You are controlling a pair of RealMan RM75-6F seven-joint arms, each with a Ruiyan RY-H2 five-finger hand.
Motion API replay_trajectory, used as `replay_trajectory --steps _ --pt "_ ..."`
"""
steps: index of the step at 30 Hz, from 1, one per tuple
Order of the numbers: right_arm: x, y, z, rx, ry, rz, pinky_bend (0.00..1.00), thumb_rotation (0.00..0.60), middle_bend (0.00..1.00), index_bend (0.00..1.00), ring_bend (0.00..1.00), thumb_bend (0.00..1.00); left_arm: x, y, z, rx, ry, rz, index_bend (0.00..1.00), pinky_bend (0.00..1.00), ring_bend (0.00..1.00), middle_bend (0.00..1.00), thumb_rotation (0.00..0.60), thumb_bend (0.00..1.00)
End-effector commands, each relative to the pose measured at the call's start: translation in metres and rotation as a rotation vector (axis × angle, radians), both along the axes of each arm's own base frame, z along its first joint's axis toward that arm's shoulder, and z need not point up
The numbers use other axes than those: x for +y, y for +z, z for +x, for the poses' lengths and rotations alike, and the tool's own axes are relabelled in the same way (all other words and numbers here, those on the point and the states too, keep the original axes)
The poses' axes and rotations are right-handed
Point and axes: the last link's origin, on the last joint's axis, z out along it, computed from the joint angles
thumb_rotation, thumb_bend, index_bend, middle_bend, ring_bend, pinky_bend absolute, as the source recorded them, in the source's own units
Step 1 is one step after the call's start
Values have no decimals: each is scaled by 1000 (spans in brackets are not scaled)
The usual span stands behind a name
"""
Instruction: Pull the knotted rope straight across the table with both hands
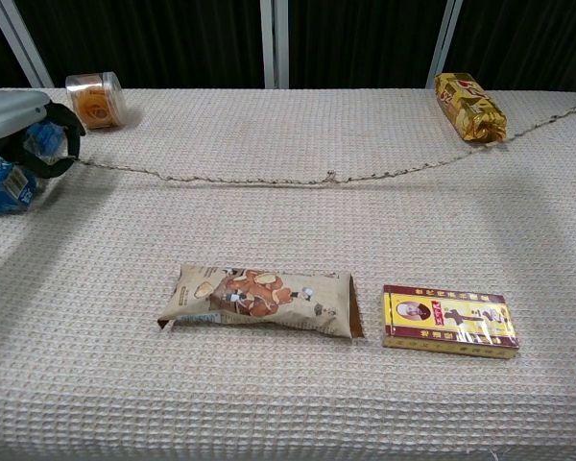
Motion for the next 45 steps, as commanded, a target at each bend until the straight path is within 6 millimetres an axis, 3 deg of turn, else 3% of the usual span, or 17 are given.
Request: replay_trajectory --steps 1,13,31,45 --pt "1 -3 -8 18 -15 6 95 600 282 625 77 461 -2 -3 -7 2 14 -11 597 176 162 237 600 501" --pt "9 -3 -41 82 -87 -13 89 600 282 625 77 462 -1 -8 -14 34 10 -36 597 174 162 236 600 495" --pt "8 -26 -68 153 -86 17 78 600 277 623 68 456 1 -14 -21 75 18 -45 597 172 162 235 600 482" --pt "11 -50 -89 212 -30 4 76 600 250 554 60 279 -2 -16 -19 108 -8 -42 554 170 162 228 600 464"
